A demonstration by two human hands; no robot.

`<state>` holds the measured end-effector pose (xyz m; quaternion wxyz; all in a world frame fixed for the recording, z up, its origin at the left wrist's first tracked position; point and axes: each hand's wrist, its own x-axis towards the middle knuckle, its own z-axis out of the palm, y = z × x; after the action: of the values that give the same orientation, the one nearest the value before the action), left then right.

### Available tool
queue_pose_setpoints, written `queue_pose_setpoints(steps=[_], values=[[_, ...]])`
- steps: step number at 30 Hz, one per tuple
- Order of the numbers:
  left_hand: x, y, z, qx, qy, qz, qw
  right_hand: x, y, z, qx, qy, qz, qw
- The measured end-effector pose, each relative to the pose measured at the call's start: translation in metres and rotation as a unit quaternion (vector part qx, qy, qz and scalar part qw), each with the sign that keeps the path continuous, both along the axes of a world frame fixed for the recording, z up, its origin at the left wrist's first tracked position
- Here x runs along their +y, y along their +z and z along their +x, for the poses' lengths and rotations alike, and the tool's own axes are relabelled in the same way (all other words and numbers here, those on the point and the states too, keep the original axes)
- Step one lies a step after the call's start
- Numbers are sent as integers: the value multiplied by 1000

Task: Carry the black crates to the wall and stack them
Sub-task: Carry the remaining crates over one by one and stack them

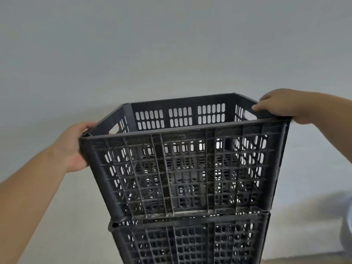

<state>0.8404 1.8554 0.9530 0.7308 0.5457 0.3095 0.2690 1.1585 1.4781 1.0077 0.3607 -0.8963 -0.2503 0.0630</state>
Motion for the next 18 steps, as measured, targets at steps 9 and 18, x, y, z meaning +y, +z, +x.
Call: queue_pose_setpoints(steps=[9,18], values=[[-60,-51,-23,-74,22,81,994,-33,-77,-47,167,63,452,874],[-84,-119,-32,-3,103,112,988,-28,-177,-89,181,-25,500,847]])
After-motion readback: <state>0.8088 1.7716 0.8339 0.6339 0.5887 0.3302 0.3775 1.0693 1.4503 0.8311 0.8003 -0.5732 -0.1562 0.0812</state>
